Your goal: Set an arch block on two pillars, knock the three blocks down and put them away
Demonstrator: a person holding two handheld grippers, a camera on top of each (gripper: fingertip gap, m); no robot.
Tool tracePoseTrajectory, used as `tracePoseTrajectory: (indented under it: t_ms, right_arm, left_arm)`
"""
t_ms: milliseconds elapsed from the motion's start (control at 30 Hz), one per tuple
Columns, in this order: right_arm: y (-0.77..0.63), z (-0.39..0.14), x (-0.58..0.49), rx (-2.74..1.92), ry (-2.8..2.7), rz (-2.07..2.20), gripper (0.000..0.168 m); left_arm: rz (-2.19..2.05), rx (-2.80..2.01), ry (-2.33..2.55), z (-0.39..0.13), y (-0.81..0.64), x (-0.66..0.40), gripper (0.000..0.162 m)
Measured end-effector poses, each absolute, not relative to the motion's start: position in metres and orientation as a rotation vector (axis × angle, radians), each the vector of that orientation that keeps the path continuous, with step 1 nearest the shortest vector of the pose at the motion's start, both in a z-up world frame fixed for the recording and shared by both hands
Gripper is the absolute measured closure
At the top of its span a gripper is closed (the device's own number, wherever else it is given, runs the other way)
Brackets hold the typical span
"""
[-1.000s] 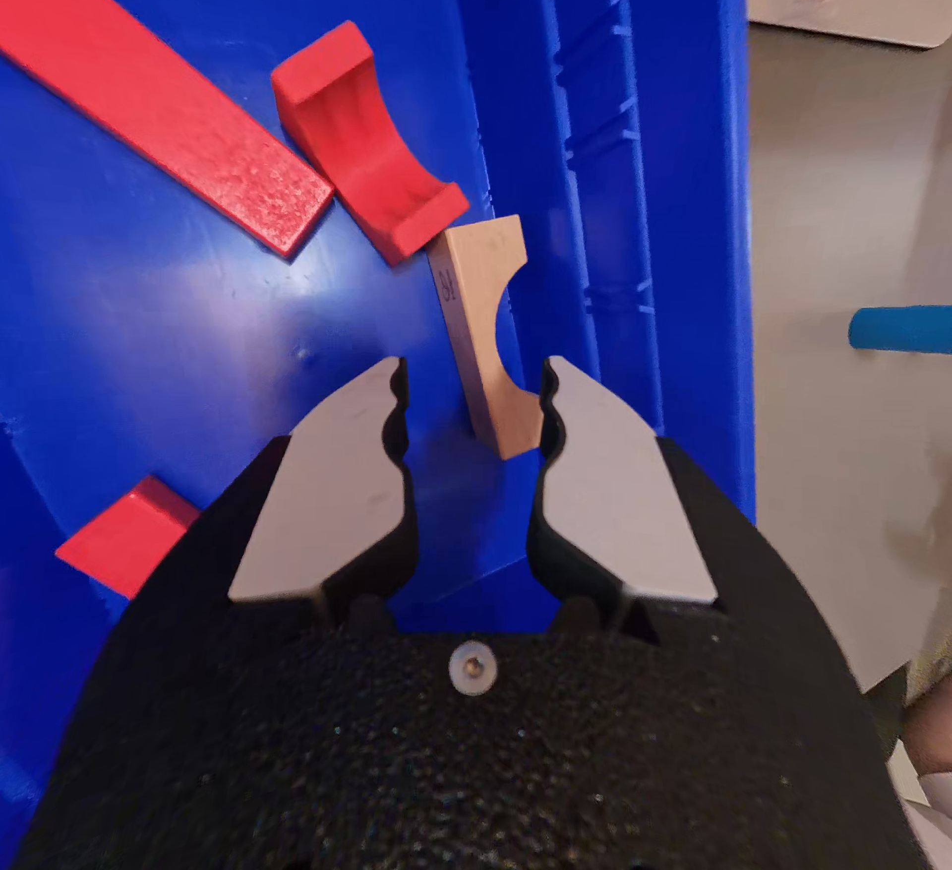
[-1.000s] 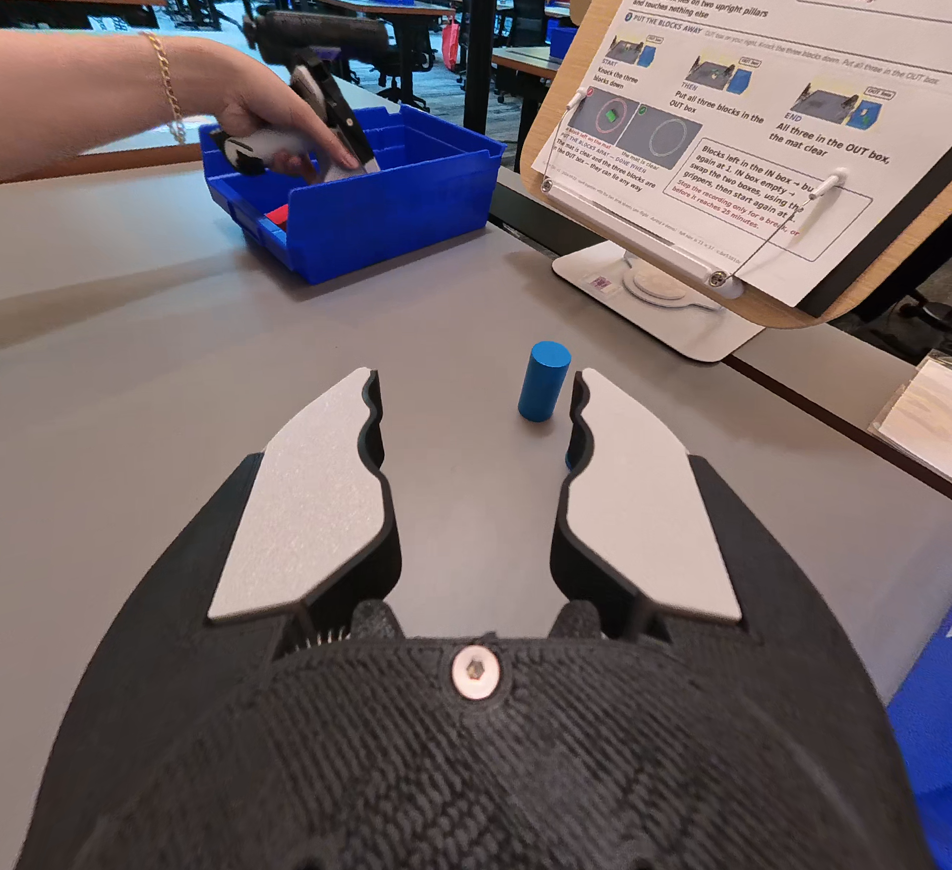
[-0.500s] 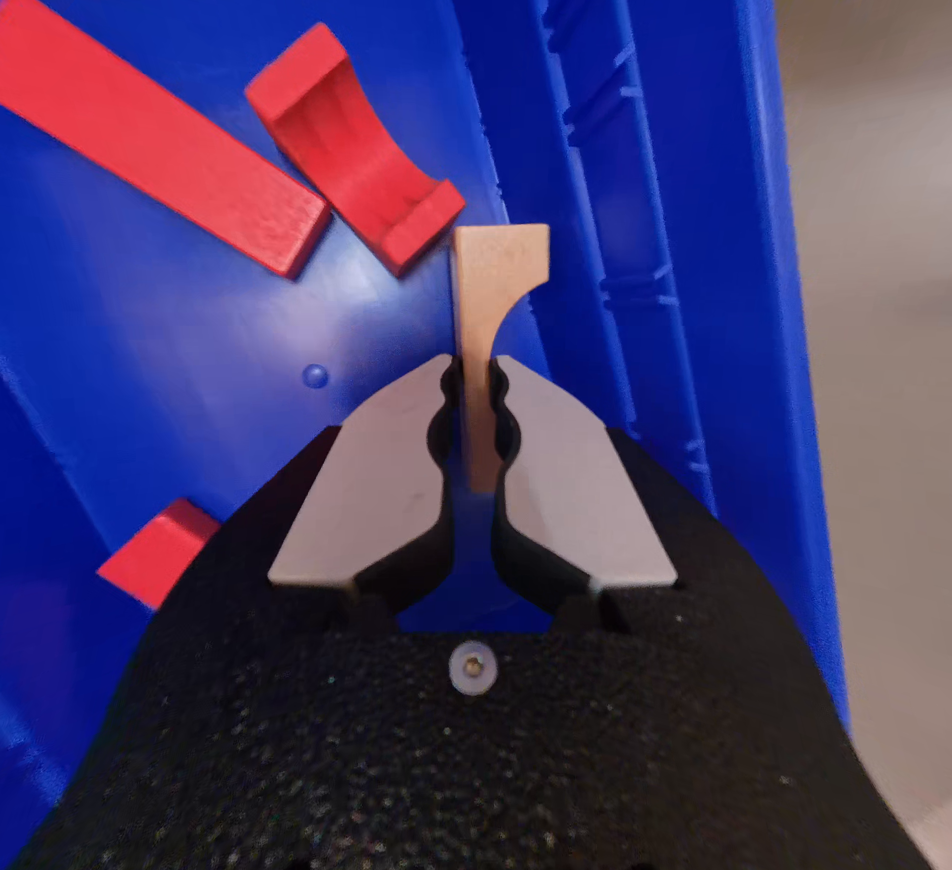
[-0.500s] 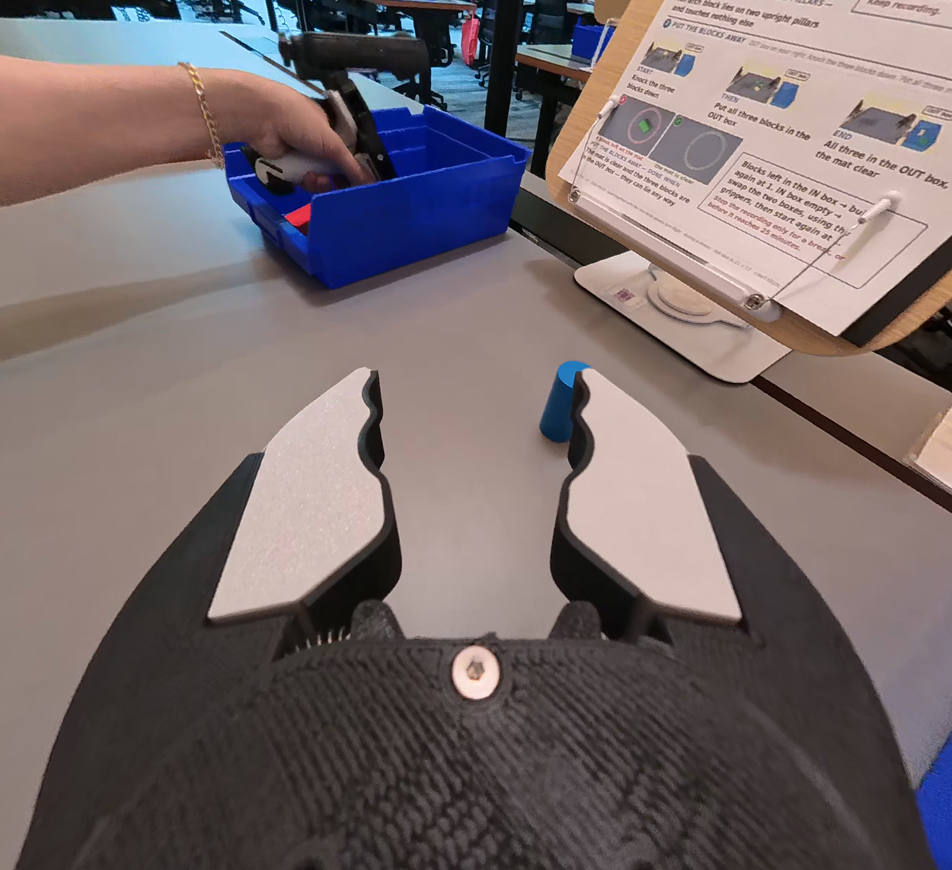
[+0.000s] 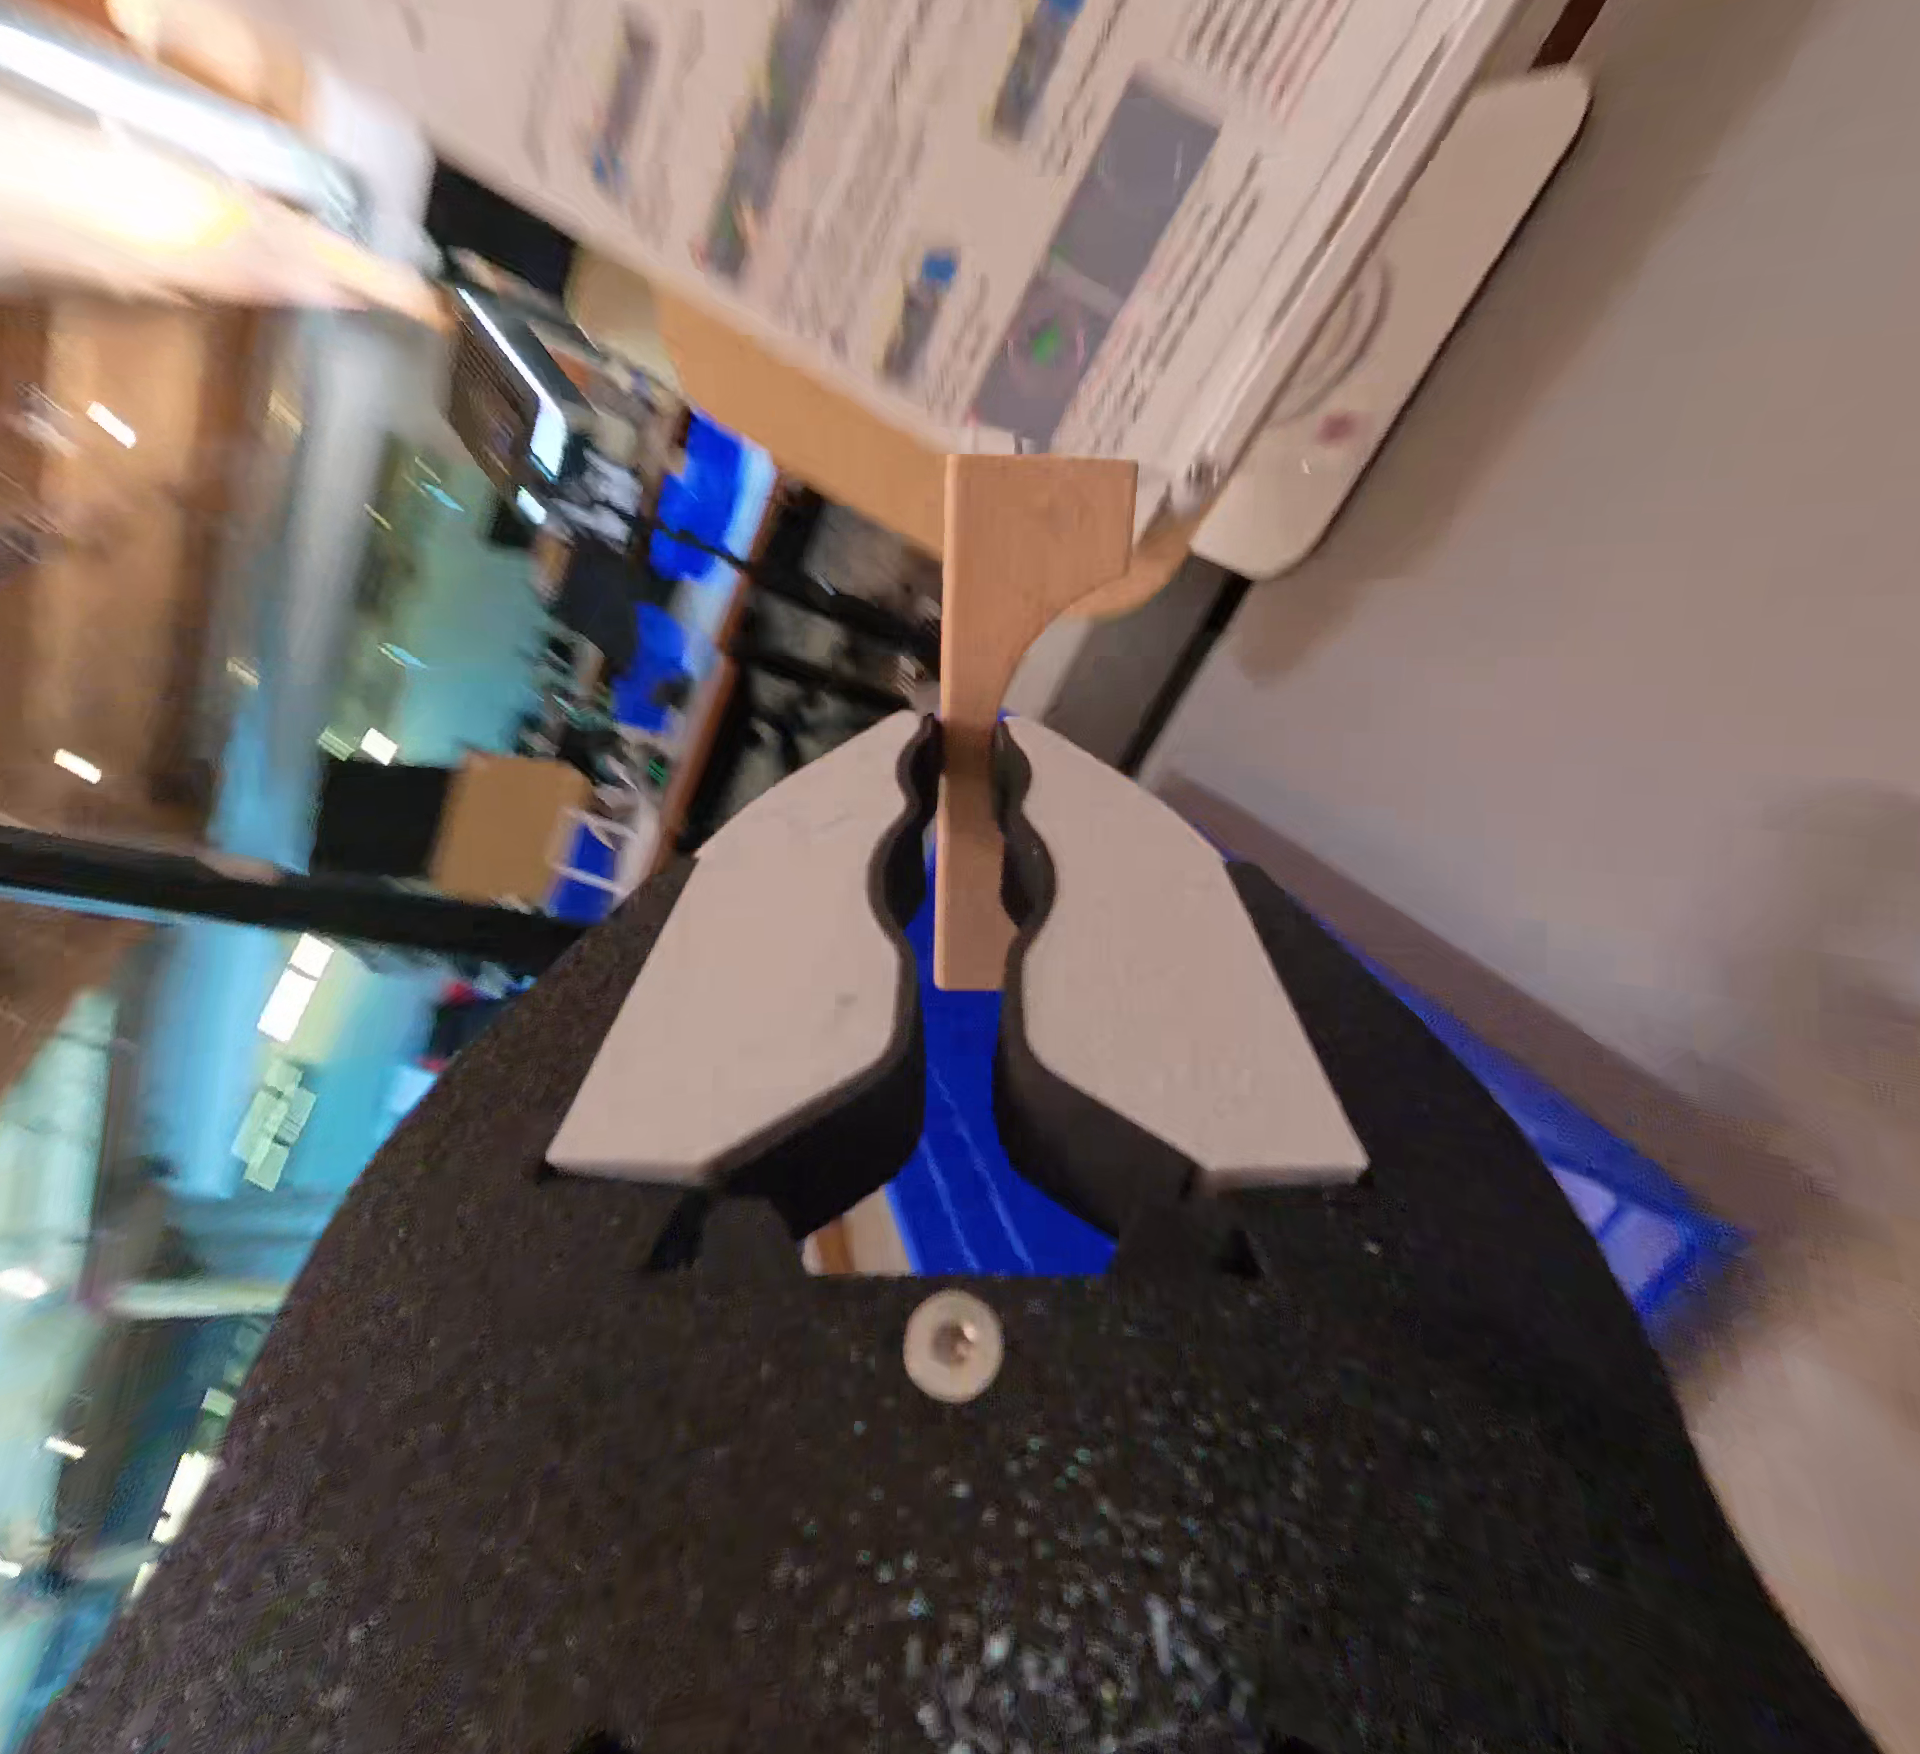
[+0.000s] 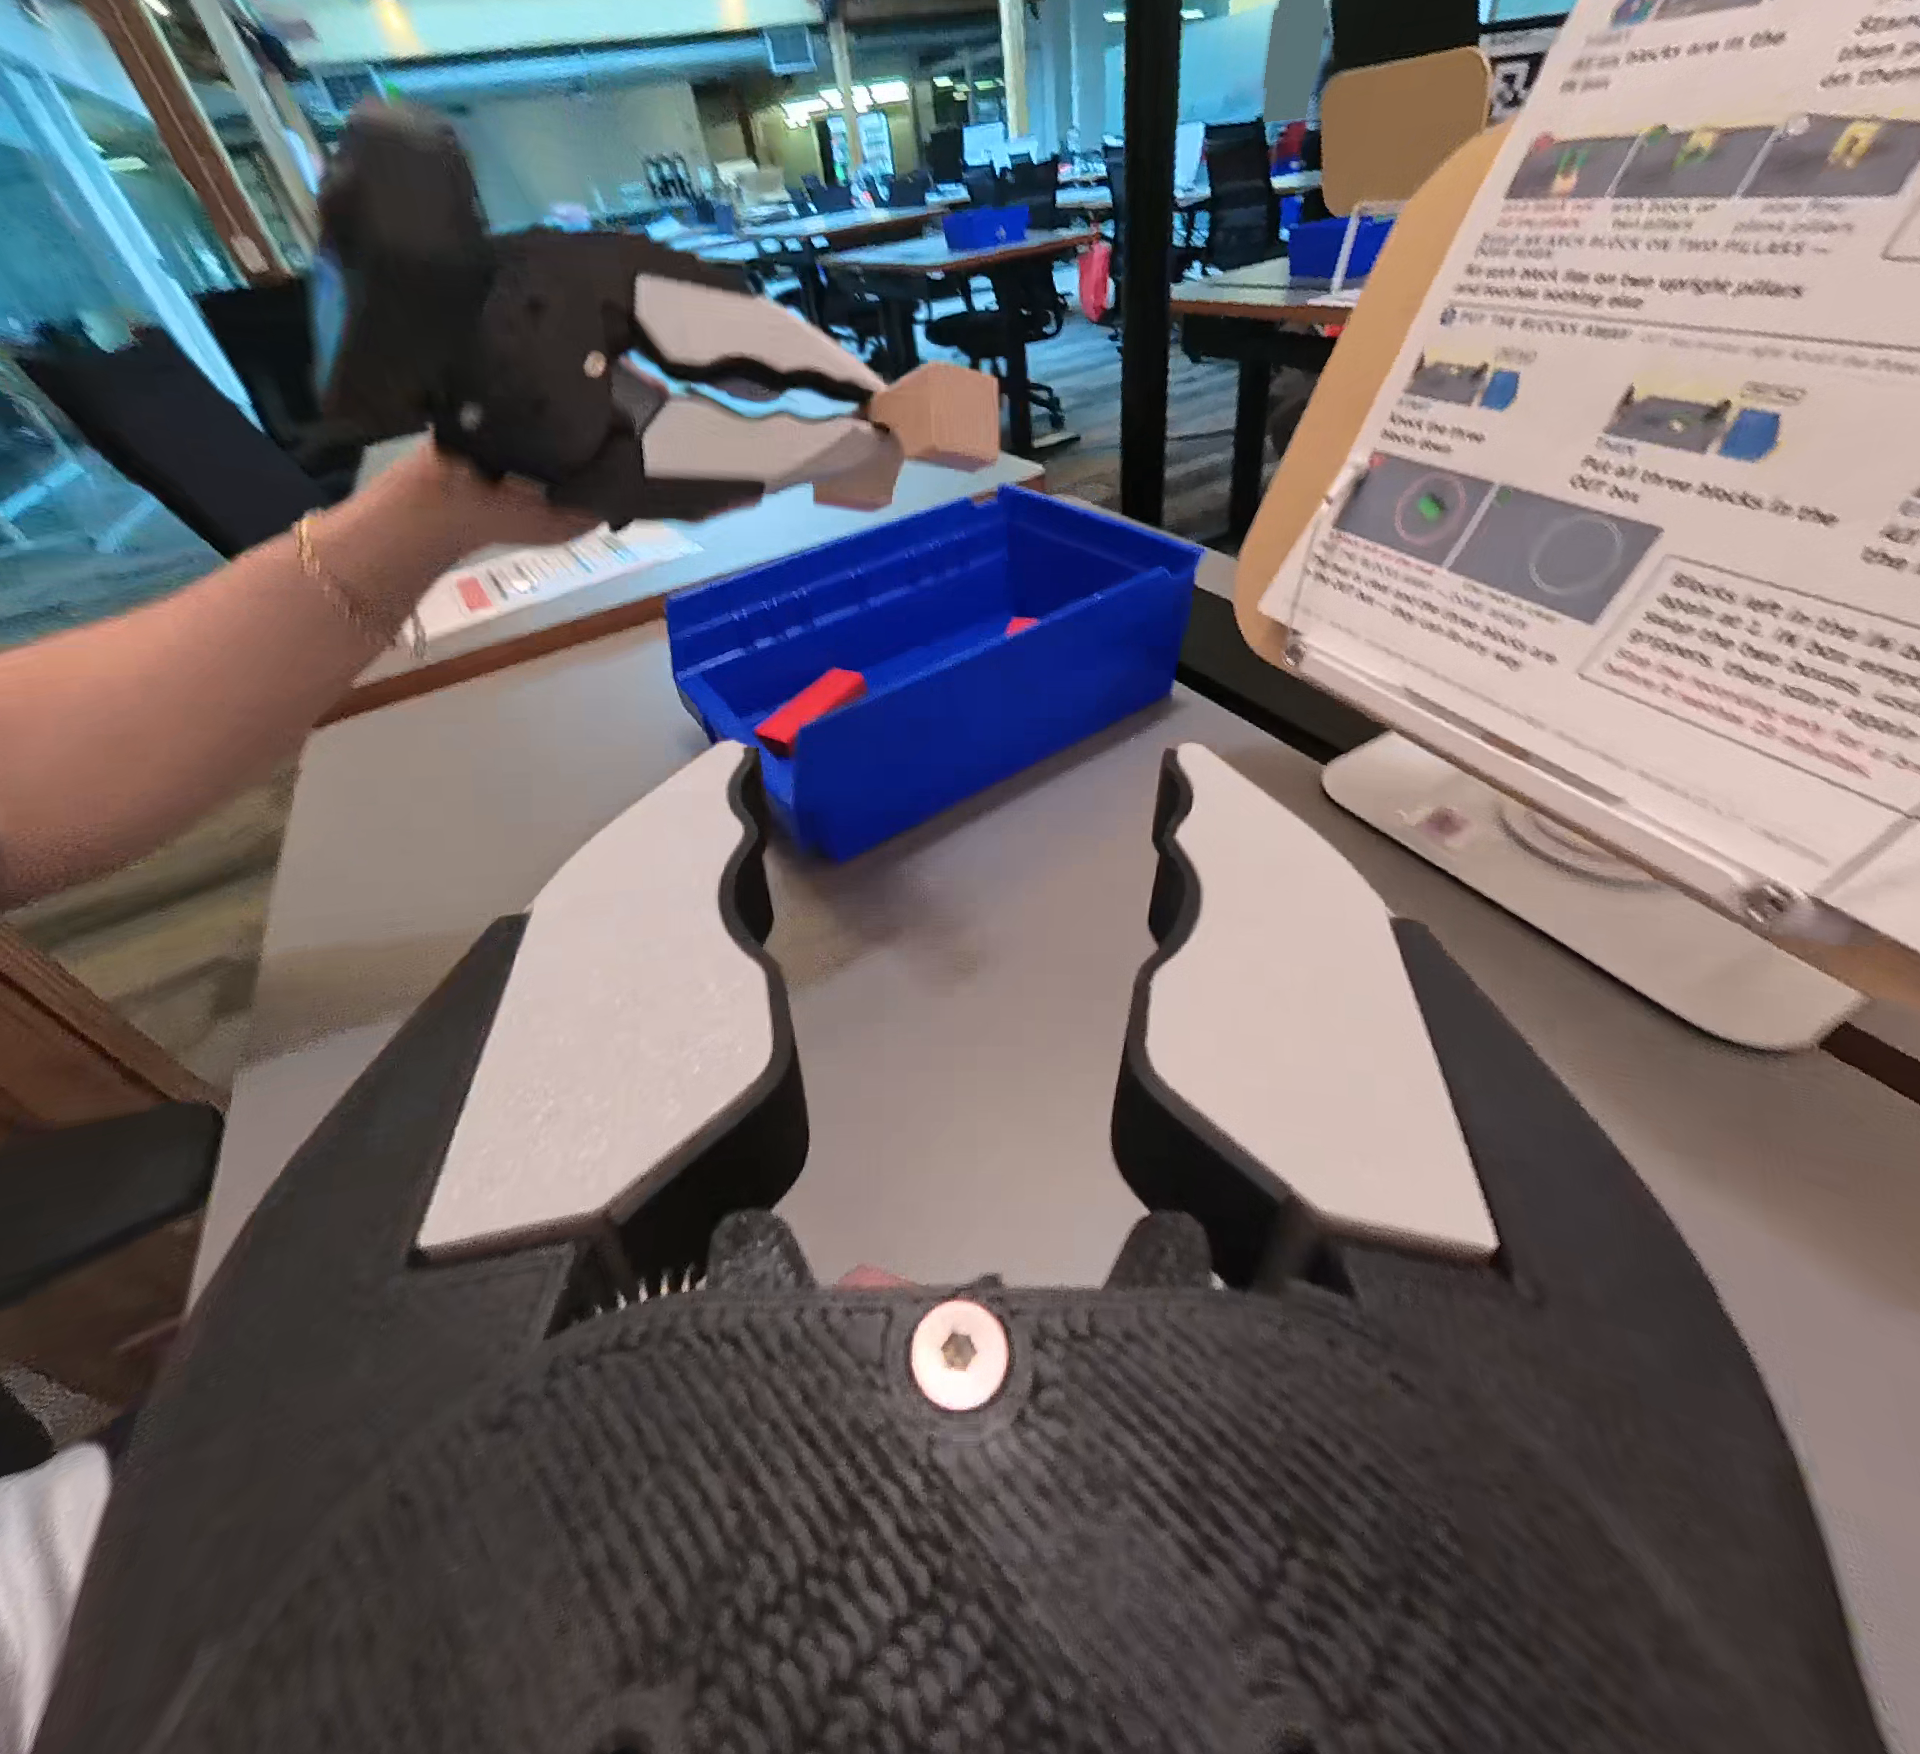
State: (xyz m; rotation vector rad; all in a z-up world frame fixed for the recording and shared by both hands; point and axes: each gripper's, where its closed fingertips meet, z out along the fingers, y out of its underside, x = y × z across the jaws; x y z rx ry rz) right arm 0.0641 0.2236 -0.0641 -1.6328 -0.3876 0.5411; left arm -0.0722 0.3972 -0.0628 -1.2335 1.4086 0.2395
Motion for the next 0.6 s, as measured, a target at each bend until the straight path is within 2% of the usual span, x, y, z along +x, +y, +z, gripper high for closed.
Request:
tracePoseTrajectory:
  t_ms: [233,333,433,600]
  right_arm:
    - [0.241,-0.044,0.042,-1.56,-0.379,0.64,0.099]
    - [0.239,-0.052,0.042,-1.583,-0.417,0.606,0.109]
    - [0.233,-0.058,0.044,-1.586,-0.445,0.595,0.134]
    - [0.225,-0.064,0.055,-1.584,-0.47,0.551,0.135]
  left_arm:
    - [0.291,-0.788,1.475,-0.046,0.292,-0.007,0.153]
    - [0.251,-0.716,1.506,-0.05,0.266,0.011,0.152]
    - [0.224,-0.68,1.529,-0.055,0.252,0.025,0.153]
    - [0.181,-0.661,1.557,-0.062,0.244,0.037,0.152]
